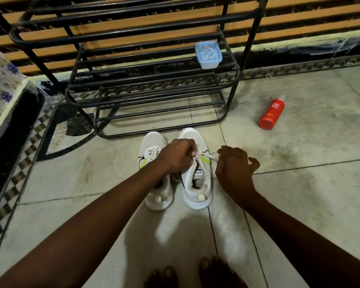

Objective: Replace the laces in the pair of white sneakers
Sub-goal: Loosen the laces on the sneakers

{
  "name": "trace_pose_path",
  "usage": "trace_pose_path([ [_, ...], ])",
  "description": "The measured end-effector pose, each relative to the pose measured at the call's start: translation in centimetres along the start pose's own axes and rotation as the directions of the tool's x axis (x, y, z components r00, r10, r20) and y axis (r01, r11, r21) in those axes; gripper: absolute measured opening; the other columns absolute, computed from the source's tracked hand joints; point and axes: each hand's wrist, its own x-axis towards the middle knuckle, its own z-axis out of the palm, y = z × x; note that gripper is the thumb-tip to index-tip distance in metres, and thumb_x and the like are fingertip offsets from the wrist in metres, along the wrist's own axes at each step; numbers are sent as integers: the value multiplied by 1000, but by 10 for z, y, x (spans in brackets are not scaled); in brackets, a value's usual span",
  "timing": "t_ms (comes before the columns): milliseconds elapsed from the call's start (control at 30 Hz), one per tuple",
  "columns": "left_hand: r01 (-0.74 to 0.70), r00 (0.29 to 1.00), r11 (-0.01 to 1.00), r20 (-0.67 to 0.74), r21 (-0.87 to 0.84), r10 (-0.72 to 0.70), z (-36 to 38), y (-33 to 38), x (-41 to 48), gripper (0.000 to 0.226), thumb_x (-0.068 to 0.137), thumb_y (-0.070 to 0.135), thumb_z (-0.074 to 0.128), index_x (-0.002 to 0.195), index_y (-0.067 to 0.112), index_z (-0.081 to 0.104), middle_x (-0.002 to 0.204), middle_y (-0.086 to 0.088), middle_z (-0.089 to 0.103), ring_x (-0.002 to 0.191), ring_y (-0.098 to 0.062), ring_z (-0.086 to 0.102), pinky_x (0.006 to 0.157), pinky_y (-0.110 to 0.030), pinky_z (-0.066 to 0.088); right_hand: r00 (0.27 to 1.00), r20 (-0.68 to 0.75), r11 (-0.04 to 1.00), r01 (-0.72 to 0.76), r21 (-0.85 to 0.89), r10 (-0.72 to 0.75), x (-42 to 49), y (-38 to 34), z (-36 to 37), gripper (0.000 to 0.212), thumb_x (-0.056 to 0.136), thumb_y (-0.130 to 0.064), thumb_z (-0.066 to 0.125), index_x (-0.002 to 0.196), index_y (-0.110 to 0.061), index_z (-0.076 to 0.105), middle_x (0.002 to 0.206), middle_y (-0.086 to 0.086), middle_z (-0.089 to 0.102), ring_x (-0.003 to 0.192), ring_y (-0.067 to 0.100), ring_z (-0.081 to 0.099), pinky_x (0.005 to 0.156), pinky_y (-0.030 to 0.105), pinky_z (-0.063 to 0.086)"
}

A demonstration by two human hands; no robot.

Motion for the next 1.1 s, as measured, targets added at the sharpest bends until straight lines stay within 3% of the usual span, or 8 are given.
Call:
trace_pose_path([
  [67,25,1000,998,-16,55,-24,1,1,0,14,92,18,59,102,26,66,108,2,70,108,-25,63,87,-42,55,1000,-1,998,15,-55,-15,-2,3,1,32,88,-26,45,114,-27,65,132,-8,58,120,27,54,97,50,29],
  [167,32,999,990,-45,139,-26,6,6,-1,15,93,20,59,106,25,64,113,-3,68,106,-29,63,86,-45,55,999,50,999,14,35,-16,-2,6,1,31,86,-8,48,112,-16,63,122,3,59,94,34,65,76,38,46],
  [267,18,997,979,-72,202,-3,10,8,-1,16,94,21,58,109,21,63,115,-6,67,106,-33,62,86,-45,54,997,80,999,-17,47,13,-4,9,-4,36,84,3,49,114,-13,60,119,7,56,87,35,64,67,36,48],
  [367,8,996,966,-83,259,14,14,9,-2,20,93,23,59,112,18,61,119,-8,65,109,-35,61,86,-45,54,996,-10,991,85,105,-84,-5,9,-8,16,94,-10,46,101,-8,60,103,11,56,82,35,61,69,40,49],
  [433,11,996,970,-88,243,11,15,8,-2,21,90,23,61,111,18,62,118,-7,66,110,-35,61,85,-43,54,975,-39,940,221,259,-218,-7,5,-9,24,95,-19,42,94,-4,62,92,13,58,79,32,59,72,42,49],
  [567,56,997,987,-59,153,-47,7,8,0,17,85,26,64,102,25,68,112,-6,69,109,-31,63,85,-37,53,927,-3,881,357,310,-375,-12,-4,-3,28,81,-17,66,102,1,66,97,15,63,90,34,62,79,45,53],
  [833,136,990,988,34,76,-139,-1,19,2,38,57,36,56,88,21,72,99,-2,72,99,-29,66,85,-37,58,937,22,886,321,335,-347,-6,-14,8,30,68,2,71,97,5,65,93,19,64,88,37,62,81,37,49],
  [1100,81,997,980,-11,184,-81,8,20,2,37,70,47,66,98,23,61,111,1,65,105,-26,64,85,-37,54,956,-15,906,283,316,-293,-12,-17,15,28,87,2,58,114,4,65,107,21,65,100,37,62,89,42,50],
])
